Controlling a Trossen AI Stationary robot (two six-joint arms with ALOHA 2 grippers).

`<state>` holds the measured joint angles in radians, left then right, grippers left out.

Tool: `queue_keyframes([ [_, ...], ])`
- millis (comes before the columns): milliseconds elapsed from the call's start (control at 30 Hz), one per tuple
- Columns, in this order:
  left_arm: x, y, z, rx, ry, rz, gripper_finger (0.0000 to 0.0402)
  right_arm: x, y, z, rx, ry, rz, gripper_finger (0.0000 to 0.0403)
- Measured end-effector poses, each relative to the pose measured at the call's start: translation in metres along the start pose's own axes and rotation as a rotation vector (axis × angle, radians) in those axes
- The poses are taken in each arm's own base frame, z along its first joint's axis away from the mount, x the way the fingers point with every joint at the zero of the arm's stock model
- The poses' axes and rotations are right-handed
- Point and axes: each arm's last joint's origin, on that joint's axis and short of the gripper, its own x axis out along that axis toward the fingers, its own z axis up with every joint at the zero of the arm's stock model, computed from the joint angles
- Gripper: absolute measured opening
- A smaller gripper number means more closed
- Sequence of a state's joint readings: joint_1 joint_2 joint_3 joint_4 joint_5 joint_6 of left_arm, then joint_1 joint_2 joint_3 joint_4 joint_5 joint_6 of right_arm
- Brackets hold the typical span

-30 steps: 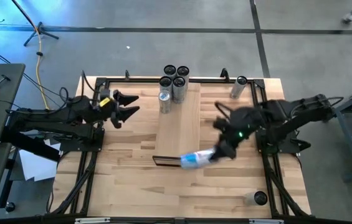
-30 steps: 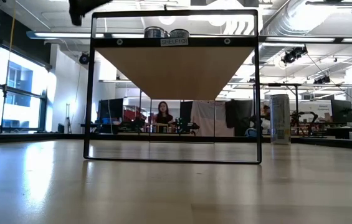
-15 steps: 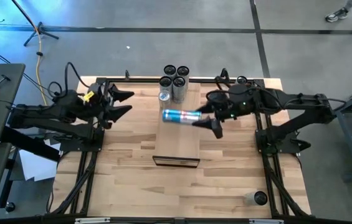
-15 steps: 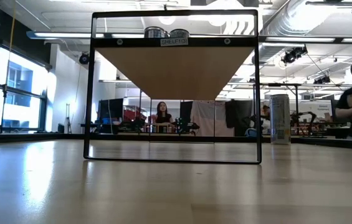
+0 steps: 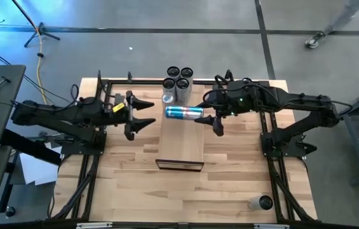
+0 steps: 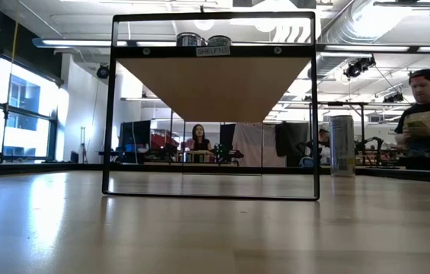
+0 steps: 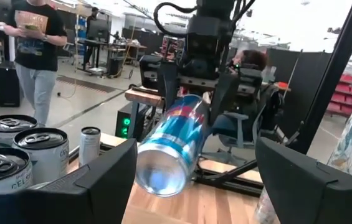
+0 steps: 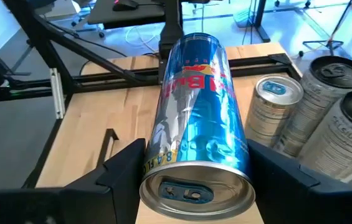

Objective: Place canned beverage on shelf
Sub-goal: Put the blue soda can on the shelf aligned with the blue soda can

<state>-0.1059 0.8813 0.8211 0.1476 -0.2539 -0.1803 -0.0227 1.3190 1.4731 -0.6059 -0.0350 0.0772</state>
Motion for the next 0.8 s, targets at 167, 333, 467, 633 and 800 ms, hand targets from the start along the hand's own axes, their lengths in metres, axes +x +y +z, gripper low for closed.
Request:
queue_keyframes([
  [167,0.006,-0.001,0.000,0.014,0.013,0.006,0.0296,0.000,0.001,-0.001,0.000,0.006,0.009,0.0230],
  [333,0.008,-0.002,0.000,0.014,0.016,0.006,0.0296,0.000,0.001,-0.001,0.019,0.005,0.008,0.0230],
  [467,0.009,-0.001,-0.003,0.008,0.034,0.029,0.0296,0.000,0.001,0.000,0.026,0.004,0.008,0.0231],
  [633,0.010,-0.004,0.010,0.035,0.077,0.040,0.0296,0.000,0.001,0.000,0.051,0.004,0.008,0.0231],
  [800,0.016,-0.007,0.031,0.121,0.178,0.073,0.0296,0.001,0.001,-0.001,0.053,0.009,0.024,0.0231],
])
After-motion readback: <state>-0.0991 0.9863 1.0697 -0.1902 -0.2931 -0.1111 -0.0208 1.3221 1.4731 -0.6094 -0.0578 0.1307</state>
